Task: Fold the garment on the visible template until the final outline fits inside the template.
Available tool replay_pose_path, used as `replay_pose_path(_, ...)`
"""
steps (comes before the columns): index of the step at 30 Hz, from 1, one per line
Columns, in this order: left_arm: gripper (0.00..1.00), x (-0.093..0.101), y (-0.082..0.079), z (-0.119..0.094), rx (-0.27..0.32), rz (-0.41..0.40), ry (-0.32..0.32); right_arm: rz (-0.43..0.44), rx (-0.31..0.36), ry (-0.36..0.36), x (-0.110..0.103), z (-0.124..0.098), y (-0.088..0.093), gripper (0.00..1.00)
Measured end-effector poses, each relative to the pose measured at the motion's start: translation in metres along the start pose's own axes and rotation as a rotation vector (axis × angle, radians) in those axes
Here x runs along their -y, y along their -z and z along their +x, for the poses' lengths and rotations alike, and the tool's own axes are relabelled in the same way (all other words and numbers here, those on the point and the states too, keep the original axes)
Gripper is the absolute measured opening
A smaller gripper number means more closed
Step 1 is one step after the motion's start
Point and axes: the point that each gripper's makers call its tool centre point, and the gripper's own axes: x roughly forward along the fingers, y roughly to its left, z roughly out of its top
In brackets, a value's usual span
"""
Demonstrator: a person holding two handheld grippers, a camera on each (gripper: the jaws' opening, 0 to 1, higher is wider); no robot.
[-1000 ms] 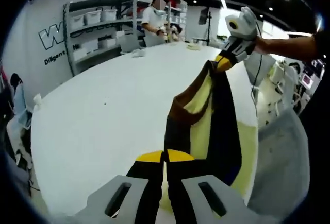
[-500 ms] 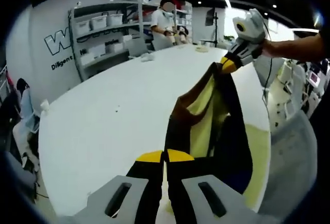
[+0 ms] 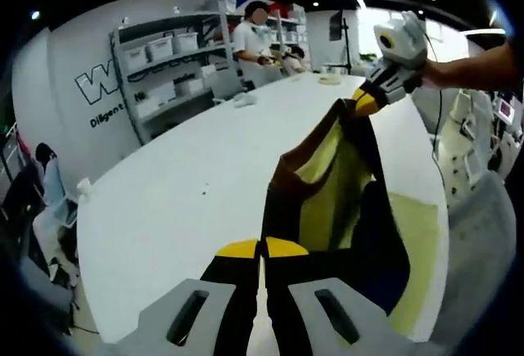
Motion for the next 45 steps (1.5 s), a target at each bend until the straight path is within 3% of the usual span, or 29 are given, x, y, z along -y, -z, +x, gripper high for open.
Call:
replay_pose_path(8,0.0,-0.015,-0.005,0.007,0.014,0.015,-0.038,-0.035,0.011,0.03,0.007,0.012,-0.003,0.0)
replay_pose_path(20,0.0,-0.024,0.008,0.032,-0.022,0.029,-0.053,-0.012,-0.021,0.063,0.023,0.043,0.013,0.0)
replay_pose_path(29,0.0,-0.035,0.013,0.051,-0.036,0.058,-0.08,-0.044,-0.029,0.101,0.04,0.066,0.019,0.0)
replay_pose_path(37,0.0,-0.049,0.019,0.072,-0.037,0.028,-0.099,-0.078,-0.039,0.12,0.052,0.086,0.027,0.0)
replay_pose_path(45,0.0,-0.052,0.029,0.09,-0.058,0.002,-0.096,-0.015,-0.04,0.138,0.062,0.103,0.039,0.0)
